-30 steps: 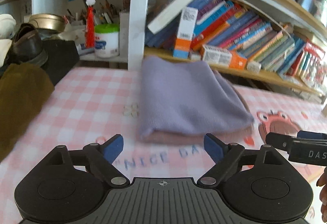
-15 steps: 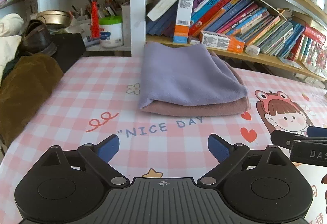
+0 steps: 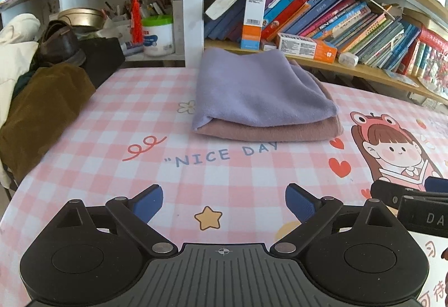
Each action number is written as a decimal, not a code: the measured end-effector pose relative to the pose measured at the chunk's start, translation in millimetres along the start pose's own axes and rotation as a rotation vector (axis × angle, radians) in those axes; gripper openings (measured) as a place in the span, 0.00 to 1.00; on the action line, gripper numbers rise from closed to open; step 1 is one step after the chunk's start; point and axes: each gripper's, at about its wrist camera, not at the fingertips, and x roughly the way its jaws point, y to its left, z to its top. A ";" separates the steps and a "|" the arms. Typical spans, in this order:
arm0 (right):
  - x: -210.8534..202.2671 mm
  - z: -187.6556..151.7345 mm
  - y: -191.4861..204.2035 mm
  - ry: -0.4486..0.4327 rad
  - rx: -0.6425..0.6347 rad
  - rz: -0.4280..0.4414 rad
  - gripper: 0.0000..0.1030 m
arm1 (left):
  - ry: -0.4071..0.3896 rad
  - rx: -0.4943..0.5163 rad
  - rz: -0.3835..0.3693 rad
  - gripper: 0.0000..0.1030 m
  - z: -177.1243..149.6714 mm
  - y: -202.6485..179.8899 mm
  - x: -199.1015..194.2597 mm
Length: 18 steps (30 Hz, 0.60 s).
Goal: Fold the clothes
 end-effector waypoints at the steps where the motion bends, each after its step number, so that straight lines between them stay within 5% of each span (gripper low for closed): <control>1: -0.1 0.1 -0.1 0.000 -0.001 -0.002 1.00 | 0.000 0.004 -0.004 0.94 -0.3 -0.8 -0.4; 18: 2.4 1.0 3.5 0.024 -0.011 0.013 1.00 | 0.014 0.016 -0.012 0.96 1.0 -3.3 1.0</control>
